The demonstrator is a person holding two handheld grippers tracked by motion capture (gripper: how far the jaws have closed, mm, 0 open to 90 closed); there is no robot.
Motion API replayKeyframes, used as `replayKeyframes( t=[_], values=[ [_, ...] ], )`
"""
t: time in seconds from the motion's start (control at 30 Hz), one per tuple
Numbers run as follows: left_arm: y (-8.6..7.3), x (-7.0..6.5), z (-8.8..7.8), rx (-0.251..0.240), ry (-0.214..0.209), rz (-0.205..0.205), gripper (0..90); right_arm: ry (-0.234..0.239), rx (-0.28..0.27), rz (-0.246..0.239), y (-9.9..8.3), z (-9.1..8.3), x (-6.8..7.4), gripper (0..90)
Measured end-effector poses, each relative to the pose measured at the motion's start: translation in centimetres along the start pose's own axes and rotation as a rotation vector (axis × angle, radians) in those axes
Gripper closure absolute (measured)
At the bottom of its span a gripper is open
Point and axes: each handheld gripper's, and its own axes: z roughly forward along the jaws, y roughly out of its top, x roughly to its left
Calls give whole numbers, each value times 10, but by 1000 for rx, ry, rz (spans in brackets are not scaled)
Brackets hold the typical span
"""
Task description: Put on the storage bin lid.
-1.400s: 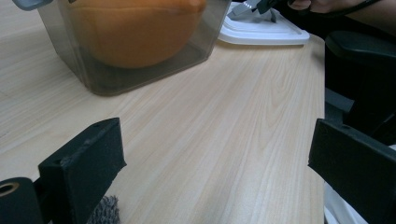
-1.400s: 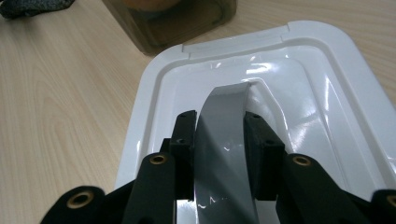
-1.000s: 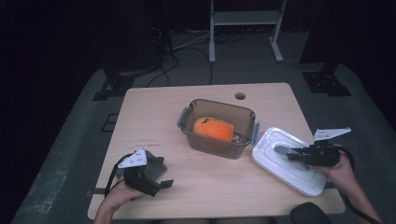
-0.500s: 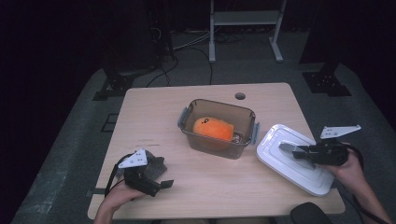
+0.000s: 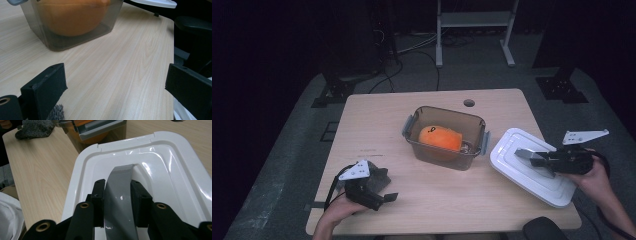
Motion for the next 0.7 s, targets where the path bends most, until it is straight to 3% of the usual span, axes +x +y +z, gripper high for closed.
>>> replayKeyframes(
  t=[0.7],
  values=[
    [-1, 1, 2, 2, -1, -3, 27, -2, -14, -40, 28, -23, 9, 669]
  ],
)
